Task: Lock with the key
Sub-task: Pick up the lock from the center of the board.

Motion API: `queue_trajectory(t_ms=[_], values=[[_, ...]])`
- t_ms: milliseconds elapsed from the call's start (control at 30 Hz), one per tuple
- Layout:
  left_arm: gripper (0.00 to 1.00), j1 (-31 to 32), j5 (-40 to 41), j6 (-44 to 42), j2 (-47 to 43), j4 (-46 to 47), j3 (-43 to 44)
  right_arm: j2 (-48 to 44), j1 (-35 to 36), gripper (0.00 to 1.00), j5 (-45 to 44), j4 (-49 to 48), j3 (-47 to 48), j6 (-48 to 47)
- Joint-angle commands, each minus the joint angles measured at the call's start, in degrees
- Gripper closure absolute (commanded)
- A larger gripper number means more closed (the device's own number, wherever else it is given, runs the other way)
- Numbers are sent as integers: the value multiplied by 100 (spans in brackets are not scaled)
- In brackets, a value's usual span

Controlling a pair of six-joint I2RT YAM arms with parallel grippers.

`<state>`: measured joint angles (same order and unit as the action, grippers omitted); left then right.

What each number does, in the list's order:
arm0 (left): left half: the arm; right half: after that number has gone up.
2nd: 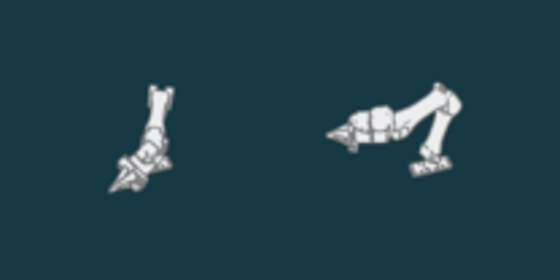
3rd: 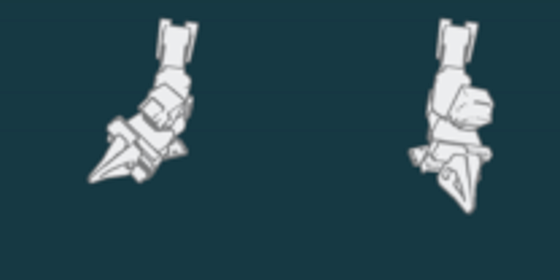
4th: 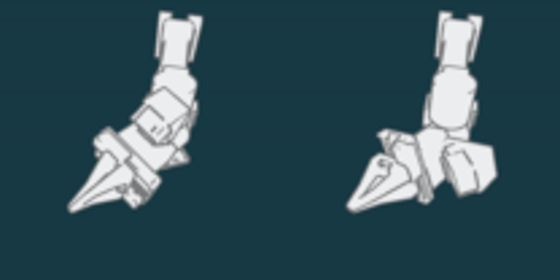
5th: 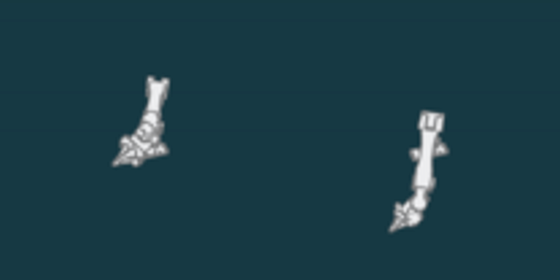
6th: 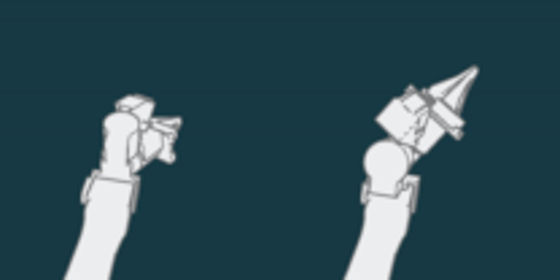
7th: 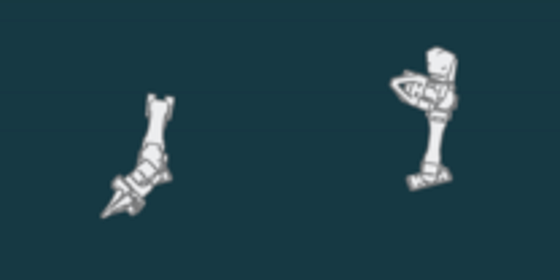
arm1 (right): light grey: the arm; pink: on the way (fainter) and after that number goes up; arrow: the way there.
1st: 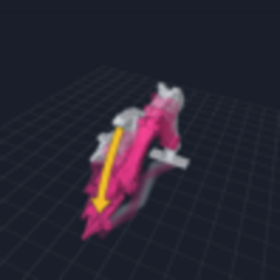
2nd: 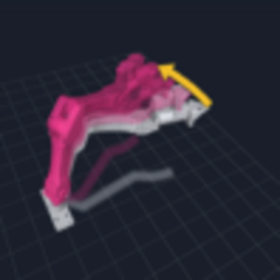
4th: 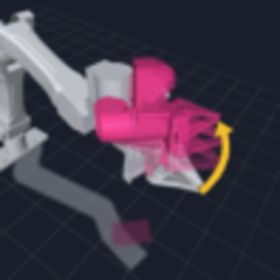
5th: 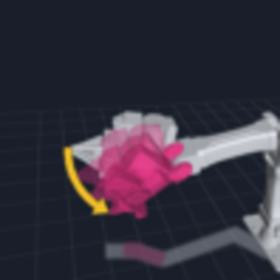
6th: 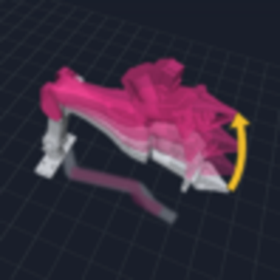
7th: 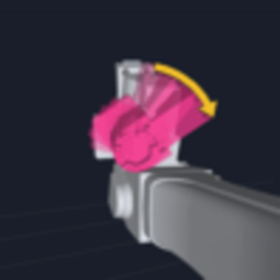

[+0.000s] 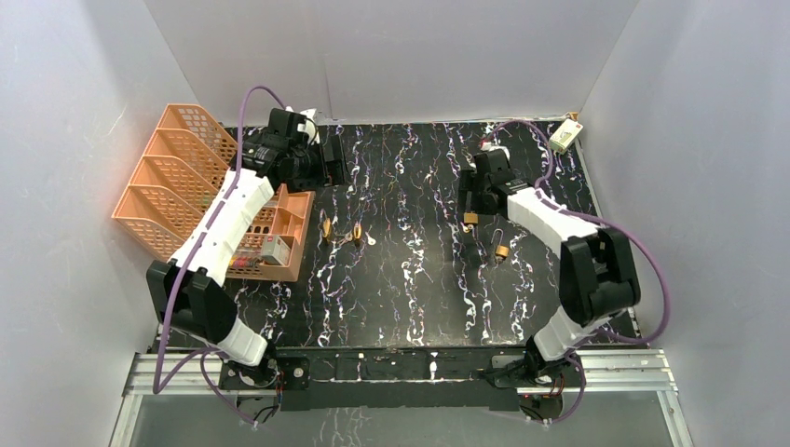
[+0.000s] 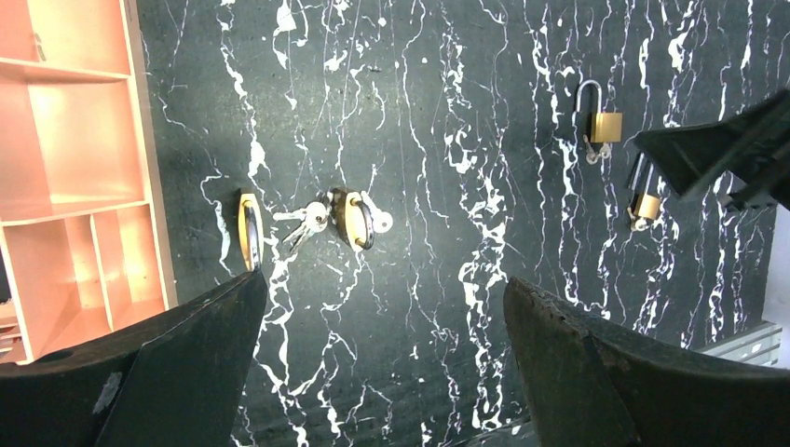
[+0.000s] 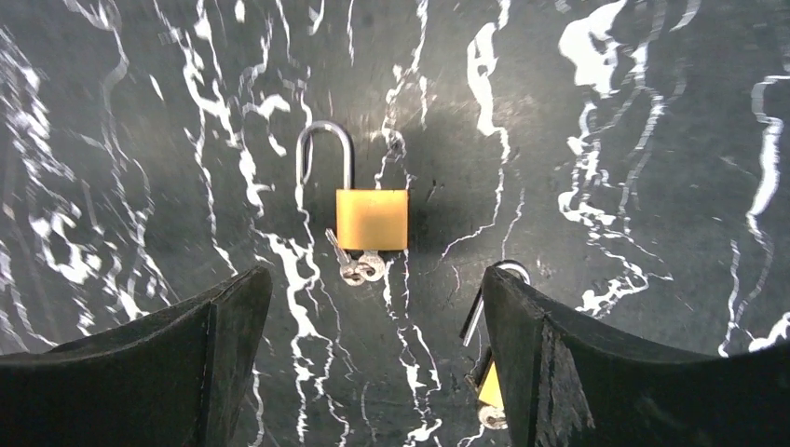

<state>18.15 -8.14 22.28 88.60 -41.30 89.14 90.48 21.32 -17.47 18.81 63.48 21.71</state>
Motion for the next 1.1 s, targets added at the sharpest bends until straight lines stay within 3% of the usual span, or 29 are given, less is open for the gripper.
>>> queue_trajectory(t_ms=[0,267,800,1067], values=[[2,-46,-117,-246,-490,-75,-70,442,-192,10,1160,135,420,-1049],[2,-97,-71,-391,-607,-196,-98,1148,-361,17,1272,438,898,-1318],[2,-119,-451,-154,-521,-72,-38,1544,-357,22,1210,228,845,-1201],[2,-119,-320,-227,-658,-224,-30,1790,-357,35,961,229,980,-1145]])
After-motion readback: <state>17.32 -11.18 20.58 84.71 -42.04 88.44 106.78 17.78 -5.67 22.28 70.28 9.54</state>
